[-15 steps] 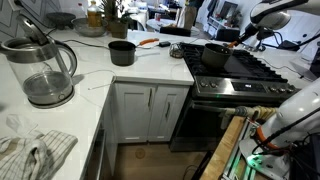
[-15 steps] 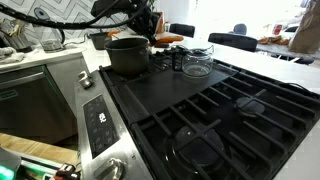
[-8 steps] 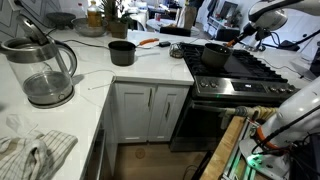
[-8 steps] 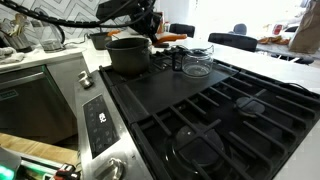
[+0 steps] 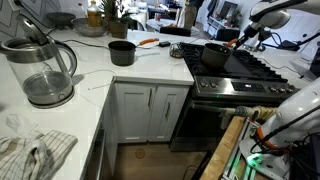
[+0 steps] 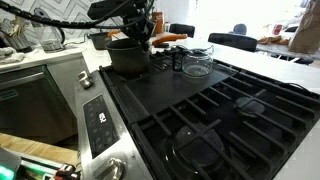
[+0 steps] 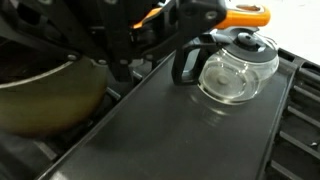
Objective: Remove the pot from the rear right plate onto the front left plate of the stove and spin the pot on the plate anticlockwise once
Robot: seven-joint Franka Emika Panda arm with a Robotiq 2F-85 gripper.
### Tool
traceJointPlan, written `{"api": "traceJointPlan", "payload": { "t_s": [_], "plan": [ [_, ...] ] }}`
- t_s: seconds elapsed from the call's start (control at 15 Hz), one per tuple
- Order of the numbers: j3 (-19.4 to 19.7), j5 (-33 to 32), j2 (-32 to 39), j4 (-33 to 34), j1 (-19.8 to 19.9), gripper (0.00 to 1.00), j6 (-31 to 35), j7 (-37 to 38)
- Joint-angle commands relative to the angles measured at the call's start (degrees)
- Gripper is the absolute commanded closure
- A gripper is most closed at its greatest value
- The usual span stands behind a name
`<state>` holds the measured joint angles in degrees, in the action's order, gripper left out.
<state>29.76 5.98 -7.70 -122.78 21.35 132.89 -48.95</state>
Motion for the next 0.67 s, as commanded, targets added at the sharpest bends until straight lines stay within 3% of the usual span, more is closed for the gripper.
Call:
{"api": "traceJointPlan", "payload": {
  "t_s": [0.0, 0.07, 0.13, 0.2, 0.6],
  "plan": [
    [-1.32, -7.98, -5.1, -1.26, 1.99, 1.0, -8.93, 3.18],
    [-1.75, -10.14, -7.25, -1.9, 2.13, 1.0, -11.39, 3.52],
    [-2.28, -11.79, -9.68, -2.77, 2.19, 0.77, -13.45, 4.16],
    [-2.81, -12.72, -12.53, -4.13, 1.98, 0.73, -14.75, 4.16],
    [-6.54, -12.59, -27.73, -11.28, 1.23, 0.31, -20.96, 13.4]
  ]
}}
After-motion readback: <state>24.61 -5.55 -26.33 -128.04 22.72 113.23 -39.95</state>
